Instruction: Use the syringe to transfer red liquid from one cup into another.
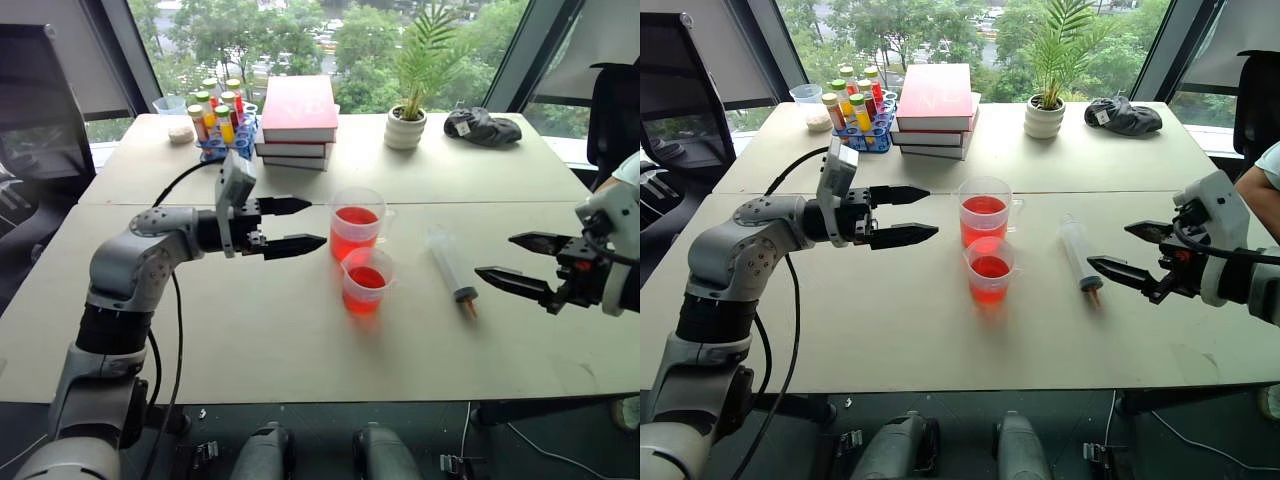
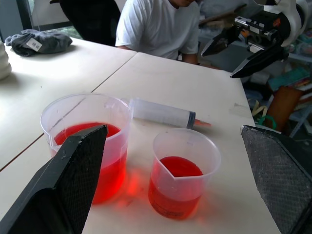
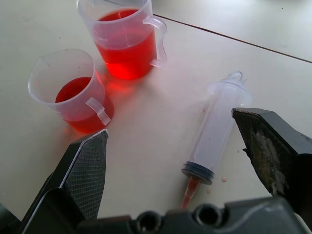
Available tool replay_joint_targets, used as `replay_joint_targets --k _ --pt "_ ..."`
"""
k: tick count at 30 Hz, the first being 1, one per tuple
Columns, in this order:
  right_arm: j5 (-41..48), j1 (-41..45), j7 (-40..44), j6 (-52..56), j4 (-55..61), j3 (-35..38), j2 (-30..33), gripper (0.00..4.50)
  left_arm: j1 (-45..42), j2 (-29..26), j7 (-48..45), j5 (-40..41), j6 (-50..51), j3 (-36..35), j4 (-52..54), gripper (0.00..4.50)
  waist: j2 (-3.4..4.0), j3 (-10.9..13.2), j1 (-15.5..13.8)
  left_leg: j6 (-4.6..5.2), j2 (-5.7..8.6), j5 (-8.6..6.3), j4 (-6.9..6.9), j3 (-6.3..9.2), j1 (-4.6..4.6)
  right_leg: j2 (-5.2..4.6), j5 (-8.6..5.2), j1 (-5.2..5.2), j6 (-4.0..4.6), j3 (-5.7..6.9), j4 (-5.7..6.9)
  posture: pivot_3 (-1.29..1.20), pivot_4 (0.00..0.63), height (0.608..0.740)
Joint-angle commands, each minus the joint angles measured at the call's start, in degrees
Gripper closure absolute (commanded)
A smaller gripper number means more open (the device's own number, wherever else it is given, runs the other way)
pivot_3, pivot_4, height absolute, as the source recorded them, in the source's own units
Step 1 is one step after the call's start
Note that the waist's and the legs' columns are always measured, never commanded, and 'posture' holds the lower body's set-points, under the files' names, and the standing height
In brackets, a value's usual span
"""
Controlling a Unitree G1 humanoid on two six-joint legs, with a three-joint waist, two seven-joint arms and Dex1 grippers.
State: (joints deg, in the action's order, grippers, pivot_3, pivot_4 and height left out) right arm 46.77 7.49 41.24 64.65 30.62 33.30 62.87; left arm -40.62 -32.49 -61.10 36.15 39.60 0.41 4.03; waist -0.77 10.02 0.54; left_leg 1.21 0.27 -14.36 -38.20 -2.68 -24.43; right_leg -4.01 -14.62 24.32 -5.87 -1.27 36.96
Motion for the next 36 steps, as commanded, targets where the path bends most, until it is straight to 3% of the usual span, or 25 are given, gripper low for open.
replay_joint_targets --k 1,13,30,36 --pt "-0.2 1.0 -0.3 -1.2 0.2 0.8 0.6 0.03 -1.2 -0.1 0.1 0.0 -1.1 -1.0 0.2 0.00 0.00 0.0 0.0 0.00 0.00 0.00 0.00 0.00 0.00 0.00 0.00 0.00 0.00 0.00 0.00 0.00 0.150 0.740" --pt "-0.8 0.6 -0.8 -0.3 -0.2 0.7 0.8 0.03 -2.3 0.8 -0.2 0.5 -0.8 -0.7 -0.5 0.00 0.00 0.0 0.0 0.00 0.00 0.00 0.00 0.00 0.00 0.03 0.00 0.00 0.00 0.00 0.01 0.00 0.150 0.740" --pt "-1.3 7.0 -3.6 2.0 -4.2 -6.5 1.2 0.03 -2.7 0.9 -0.4 0.1 -0.7 -0.5 -0.5 0.00 0.00 0.0 0.0 0.00 0.00 0.00 -0.01 0.00 0.00 0.03 0.00 0.00 0.00 -0.01 0.02 0.00 0.150 0.740" --pt "-4.2 21.4 -7.8 9.8 -14.9 -19.7 -0.1 0.03 -2.9 1.6 -0.3 -0.2 -1.0 0.0 -1.1 0.00 0.00 0.0 0.2 0.00 0.00 0.00 -0.04 -0.04 0.03 -0.08 0.00 0.01 0.03 -0.05 0.04 0.00 0.150 0.740"
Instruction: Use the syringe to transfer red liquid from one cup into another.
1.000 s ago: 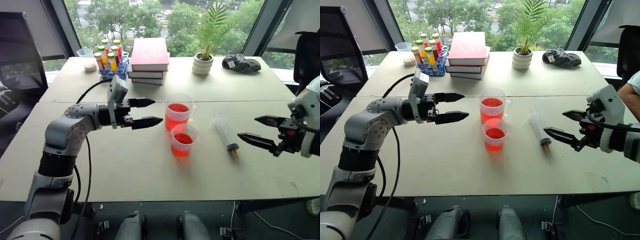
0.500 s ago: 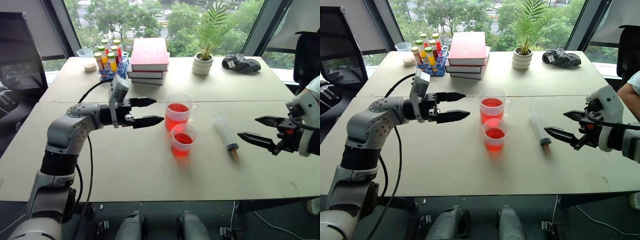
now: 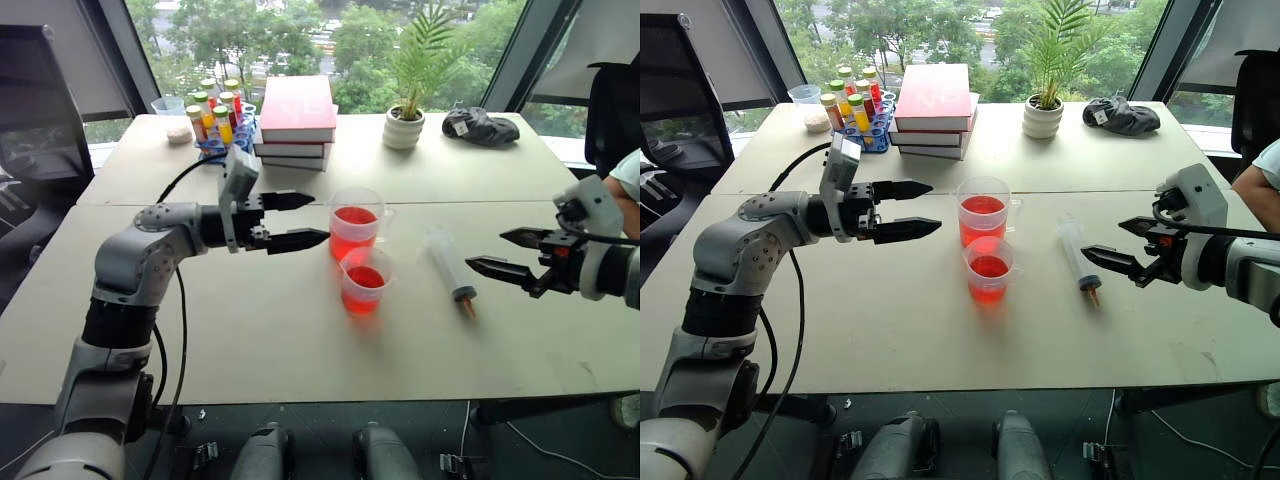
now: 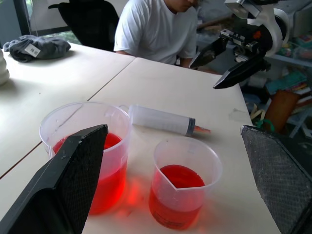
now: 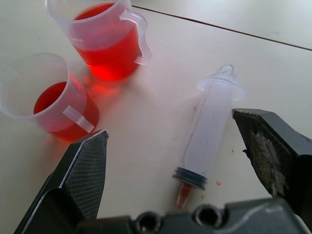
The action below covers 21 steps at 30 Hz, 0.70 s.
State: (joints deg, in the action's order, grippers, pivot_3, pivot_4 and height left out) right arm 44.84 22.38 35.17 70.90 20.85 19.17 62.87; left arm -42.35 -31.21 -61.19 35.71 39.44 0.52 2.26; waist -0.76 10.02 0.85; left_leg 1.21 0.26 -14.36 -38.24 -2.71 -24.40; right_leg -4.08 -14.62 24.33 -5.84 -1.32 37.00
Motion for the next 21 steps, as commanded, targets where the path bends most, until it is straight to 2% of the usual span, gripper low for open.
replay_joint_targets --k 1,4,10,16,21 --pt "-3.9 10.1 -1.9 4.4 -8.8 -9.4 -0.9 0.03 -1.3 0.6 -0.3 0.0 -1.0 0.2 0.4 0.00 0.00 0.0 0.0 0.00 0.00 0.00 0.01 0.00 -0.01 -0.01 0.00 0.01 0.01 0.00 0.00 0.00 0.150 0.740" --pt "-7.9 17.9 -1.4 5.2 -17.6 -17.4 -3.3 0.03 -1.3 1.2 -0.4 -0.3 -1.5 0.6 0.1 0.00 0.01 0.0 -0.1 0.00 -0.01 0.00 0.01 0.00 0.00 -0.02 -0.04 0.03 0.09 -0.01 0.02 0.00 0.150 0.740" --pt "-16.0 29.7 0.3 4.1 -35.2 -28.0 -9.9 0.03 -0.4 1.8 0.4 -0.3 -1.9 0.2 1.1 0.00 0.02 0.0 -0.2 0.00 0.02 0.00 0.09 -0.01 -0.13 -0.03 0.01 0.16 0.00 0.02 -0.02 0.00 0.150 0.740" --pt "-24.9 36.8 4.9 -2.1 -49.5 -38.6 -17.9 0.03 2.0 1.2 2.4 0.4 -1.2 -1.1 3.8 0.00 0.02 0.0 0.1 0.00 0.03 0.00 0.08 -0.07 -0.10 0.02 0.02 0.15 -0.01 0.00 0.00 0.00 0.150 0.740" --pt "-31.0 39.1 9.0 -7.8 -57.3 -42.7 -21.7 0.03 3.2 0.6 3.7 1.3 -0.5 -2.2 5.3 0.00 0.02 0.0 0.1 0.00 0.02 0.00 0.07 -0.05 -0.09 0.10 0.02 0.15 -0.02 0.01 0.05 0.00 0.150 0.740"
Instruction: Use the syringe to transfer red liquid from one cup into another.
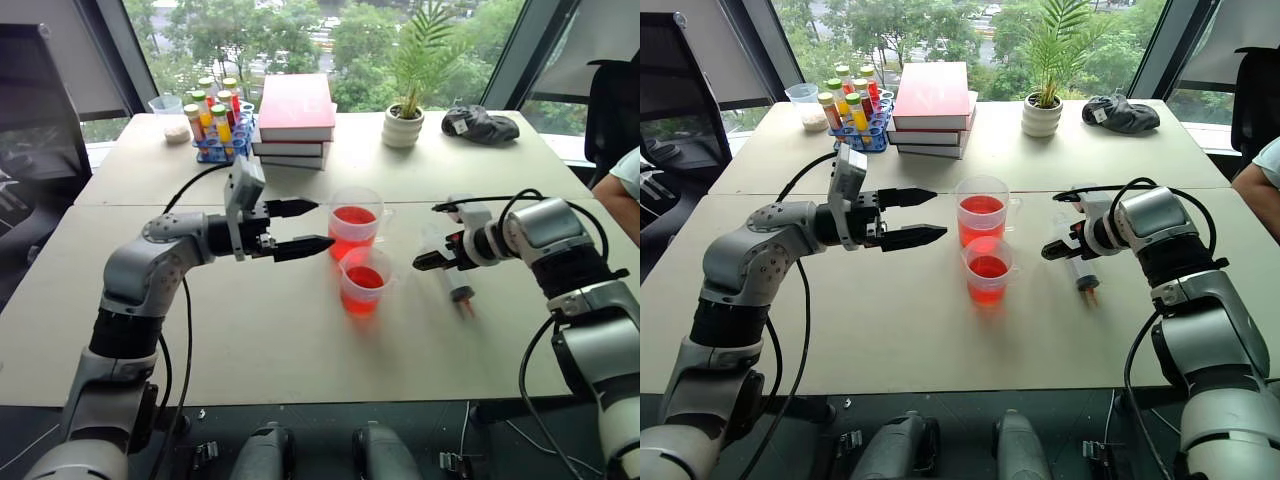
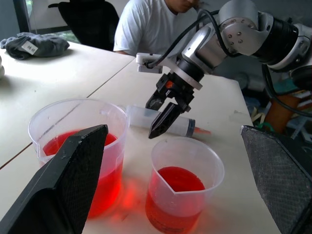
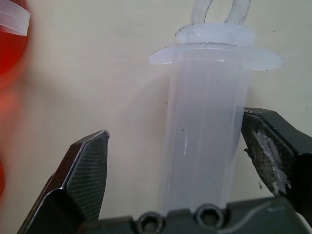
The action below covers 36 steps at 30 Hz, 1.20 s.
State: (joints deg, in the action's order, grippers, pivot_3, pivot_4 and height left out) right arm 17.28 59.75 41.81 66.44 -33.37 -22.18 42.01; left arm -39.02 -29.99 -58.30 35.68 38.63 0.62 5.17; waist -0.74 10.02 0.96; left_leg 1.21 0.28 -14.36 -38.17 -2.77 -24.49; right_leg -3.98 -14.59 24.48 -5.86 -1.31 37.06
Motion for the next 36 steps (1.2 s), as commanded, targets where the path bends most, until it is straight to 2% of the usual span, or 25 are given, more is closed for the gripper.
replay_joint_targets --k 1,2,6,7,13,16,19,22,26,30,36 --pt "-4.4 2.0 3.0 -4.1 -4.2 -1.7 -1.3 0.58 0.0 -0.7 1.0 1.5 0.4 -2.4 2.6 0.00 0.00 0.0 -0.1 0.00 0.00 0.00 -0.02 0.00 0.00 0.00 0.00 -0.01 0.00 0.00 0.00 0.00 0.150 0.740" --pt "-5.2 2.3 3.6 -4.6 -5.2 -1.7 -1.9 0.93 0.1 -0.8 1.1 1.6 0.5 -2.6 2.8 0.00 0.00 0.0 -0.2 0.00 0.01 0.00 -0.03 0.00 0.00 0.00 0.00 -0.02 0.00 0.00 0.00 0.00 0.150 0.740" --pt "-7.7 2.4 5.8 -5.3 -5.8 -1.6 -2.7 2.88 0.4 -1.4 1.2 2.0 1.0 -3.1 3.4 0.00 -0.01 0.0 -0.1 0.00 0.00 0.00 -0.04 0.00 0.02 -0.01 0.00 -0.03 0.00 0.01 0.01 0.00 0.150 0.740" --pt "-8.1 2.3 6.2 -5.0 -5.3 -1.3 -2.7 3.07 0.4 -1.6 1.3 2.1 1.2 -3.2 3.5 0.00 -0.01 0.0 0.0 -0.01 0.00 0.00 -0.03 0.01 0.04 -0.01 0.00 -0.03 0.00 0.01 0.02 0.00 0.150 0.740" --pt "-8.7 1.5 5.2 -3.6 0.6 3.9 -0.2 3.08 -1.5 -2.5 1.2 1.6 0.8 -3.2 2.0 0.00 0.01 0.0 0.0 -0.02 0.00 0.00 0.02 0.02 0.03 -0.11 0.00 0.00 0.00 0.01 0.03 0.00 0.150 0.740" --pt "-7.6 0.9 3.3 -3.6 8.1 9.9 1.8 3.08 -3.0 -3.3 0.8 1.7 0.9 -3.8 0.2 0.00 0.06 0.0 -0.2 -0.02 0.01 0.00 0.02 0.02 -0.01 -0.13 0.00 0.04 0.00 0.01 0.03 0.00 0.150 0.740" --pt "-3.8 -0.2 0.8 -6.3 18.7 19.9 1.3 3.08 -4.5 -4.3 -0.4 1.5 0.3 -4.0 -2.0 0.00 0.06 0.0 -0.3 -0.02 0.02 -0.01 0.03 0.02 -0.02 -0.14 0.00 0.05 0.00 0.02 0.01 0.00 0.150 0.740" --pt "1.8 -1.1 -1.1 -16.0 27.4 30.3 -3.9 3.08 -6.7 -4.4 -0.8 1.2 -0.1 -3.7 -4.4 0.00 0.06 0.0 0.1 -0.02 0.00 -0.01 0.08 0.01 0.00 -0.11 0.00 0.06 0.00 0.01 0.01 0.00 0.150 0.740" --pt "6.8 -0.7 -4.2 -26.8 32.3 35.7 -14.1 3.08 -8.9 -4.1 -2.0 0.5 -1.2 -2.9 -6.9 0.00 0.05 0.0 0.1 -0.03 -0.07 0.00 0.07 0.05 0.03 0.12 0.01 0.04 -0.01 0.01 0.08 0.00 0.150 0.740" --pt "8.3 -0.8 -7.1 -38.7 28.9 36.5 -24.6 3.08 -10.3 -4.6 -3.5 -0.4 -2.1 -2.5 -8.8 0.00 0.05 0.0 0.1 -0.05 -0.07 0.01 0.04 0.03 0.05 0.12 0.01 0.02 -0.01 0.00 0.11 0.00 0.150 0.740" --pt "5.3 -7.9 -6.4 -53.3 23.4 33.1 -31.2 3.08 -13.3 -4.0 -4.4 -1.8 -3.3 -2.2 -11.5 0.00 0.03 0.0 -0.4 -0.05 -0.03 0.02 0.05 0.08 0.01 0.08 0.01 -0.02 -0.01 0.04 0.08 0.00 0.150 0.740"
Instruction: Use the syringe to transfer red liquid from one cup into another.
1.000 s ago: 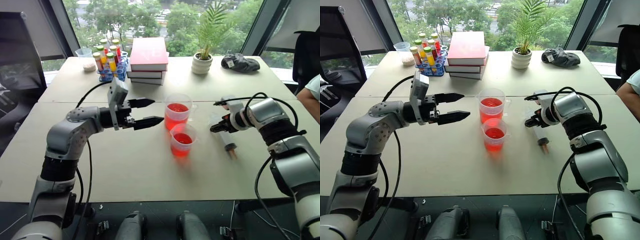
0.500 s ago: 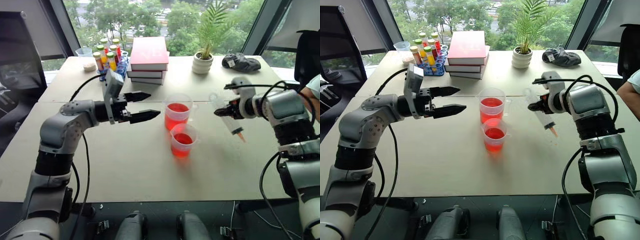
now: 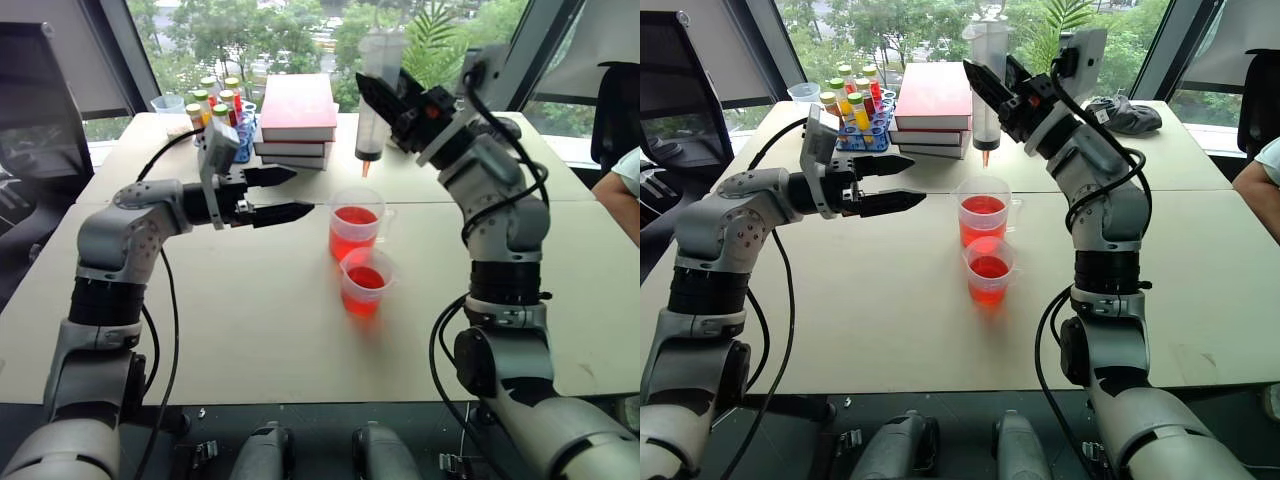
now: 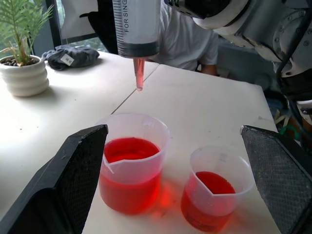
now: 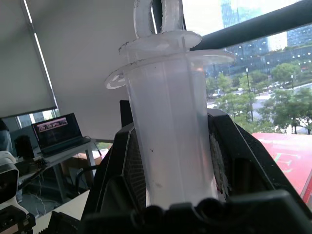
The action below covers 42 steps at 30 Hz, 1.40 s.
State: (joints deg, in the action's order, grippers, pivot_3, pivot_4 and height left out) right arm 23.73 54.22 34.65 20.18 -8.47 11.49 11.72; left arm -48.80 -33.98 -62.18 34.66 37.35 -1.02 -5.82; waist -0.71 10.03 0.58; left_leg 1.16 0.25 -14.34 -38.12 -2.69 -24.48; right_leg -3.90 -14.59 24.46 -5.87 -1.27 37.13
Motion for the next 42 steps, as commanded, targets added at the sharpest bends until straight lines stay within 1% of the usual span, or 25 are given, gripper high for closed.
replay_joint_targets --k 1,6,9,14,20,25,26,28,29,31,33,35,42 --pt "-1.7 -4.1 1.3 -9.5 -2.4 -1.3 -1.5 3.08 -4.6 0.6 -0.3 -1.4 -2.6 -0.4 -1.9 0.00 0.00 0.0 0.0 0.00 0.03 0.00 0.00 -0.01 -0.01 -0.02 0.00 -0.01 0.00 0.00 -0.01 0.00 0.150 0.740" --pt "-3.7 -10.1 2.9 -18.9 -7.2 -3.8 -3.8 3.08 -9.2 3.2 -1.0 -3.5 -4.8 0.8 -7.5 0.00 0.01 0.0 0.4 0.00 0.04 0.00 -0.01 -0.05 0.01 -0.02 0.00 0.00 0.00 -0.02 -0.01 0.00 0.150 0.740" --pt "-4.6 -12.0 3.0 -22.3 -9.3 -4.9 -4.8 3.08 -12.1 4.9 -1.8 -5.0 -6.7 1.3 -11.6 0.00 0.01 0.0 0.5 -0.01 -0.03 0.01 -0.01 -0.03 0.03 0.09 0.00 0.01 0.00 -0.01 0.01 0.00 0.150 0.740" --pt "-5.4 -14.0 2.6 -23.9 -10.3 -6.4 -5.4 3.08 -18.2 9.6 -2.4 -9.3 -12.7 2.9 -22.3 0.00 0.01 0.0 0.5 -0.03 -0.05 0.02 -0.02 -0.04 0.04 0.12 0.00 0.02 0.00 -0.03 0.03 0.00 0.150 0.740" --pt "-5.7 -15.1 2.2 -24.2 -9.6 -7.3 -5.3 3.08 -24.1 13.9 -2.7 -12.2 -17.7 1.9 -33.1 0.00 0.01 0.0 0.4 -0.03 -0.05 0.02 -0.01 -0.03 0.03 0.14 0.00 0.02 0.00 -0.03 0.02 0.00 0.150 0.740" --pt "-6.2 -15.7 2.2 -23.8 -8.1 -8.1 -4.5 3.08 -27.2 16.5 -3.2 -13.4 -20.7 0.9 -40.0 0.00 0.01 0.0 0.5 -0.03 -0.05 0.02 -0.01 -0.03 0.03 0.15 0.00 0.02 -0.01 -0.04 0.02 0.00 0.150 0.740" --pt "-6.3 -15.9 2.2 -23.7 -7.9 -8.3 -4.3 3.08 -27.5 16.9 -3.5 -13.4 -21.0 0.8 -40.8 0.25 0.01 0.0 0.4 -0.03 -0.05 0.02 -0.01 -0.02 0.03 0.15 0.00 0.02 -0.01 -0.03 0.02 0.00 0.150 0.740" --pt "-6.2 -15.9 2.0 -23.4 -7.5 -8.4 -4.0 3.08 -27.8 17.5 -4.3 -13.5 -21.4 0.7 -42.2 0.90 0.01 0.0 0.4 -0.03 -0.05 0.02 -0.01 -0.03 0.03 0.15 0.00 0.02 -0.01 -0.04 0.01 0.00 0.150 0.740" --pt "-6.1 -15.8 1.9 -23.2 -7.2 -8.4 -3.9 3.08 -27.6 17.5 -5.5 -13.7 -21.4 1.1 -42.4 1.37 0.01 0.0 0.5 -0.03 -0.05 0.02 -0.01 -0.03 0.03 0.15 0.00 0.02 -0.01 -0.04 0.02 0.00 0.150 0.740" --pt "-6.0 -15.6 1.8 -23.0 -7.0 -8.4 -3.8 3.08 -27.1 17.6 -7.4 -14.3 -21.7 1.9 -42.4 2.48 0.01 0.0 0.5 -0.03 -0.05 0.02 -0.01 -0.03 0.02 0.16 0.00 0.03 -0.01 -0.04 0.02 0.00 0.150 0.740" --pt "-6.0 -15.4 1.7 -22.8 -6.7 -8.4 -3.6 3.08 -26.8 17.7 -7.9 -15.0 -22.0 2.0 -42.7 3.67 0.01 0.0 0.6 -0.03 -0.07 0.02 -0.01 -0.02 0.02 0.18 0.00 0.03 -0.01 -0.04 0.02 0.00 0.150 0.740" --pt "-5.9 -15.3 1.7 -22.5 -6.4 -8.4 -3.5 3.08 -26.8 17.9 -8.0 -15.3 -22.2 1.7 -42.9 4.46 0.01 0.0 0.5 -0.03 -0.08 0.02 -0.01 -0.02 0.03 0.19 0.00 0.03 -0.01 -0.04 0.02 0.00 0.150 0.740" --pt "-6.0 -16.1 2.7 -21.2 -6.3 -9.5 -3.6 3.08 -29.2 18.0 -5.3 -15.5 -24.1 -0.5 -43.9 4.46 0.01 0.0 0.3 -0.03 -0.07 0.02 -0.02 -0.01 0.02 0.18 0.00 0.03 -0.01 -0.05 0.02 0.00 0.150 0.740"
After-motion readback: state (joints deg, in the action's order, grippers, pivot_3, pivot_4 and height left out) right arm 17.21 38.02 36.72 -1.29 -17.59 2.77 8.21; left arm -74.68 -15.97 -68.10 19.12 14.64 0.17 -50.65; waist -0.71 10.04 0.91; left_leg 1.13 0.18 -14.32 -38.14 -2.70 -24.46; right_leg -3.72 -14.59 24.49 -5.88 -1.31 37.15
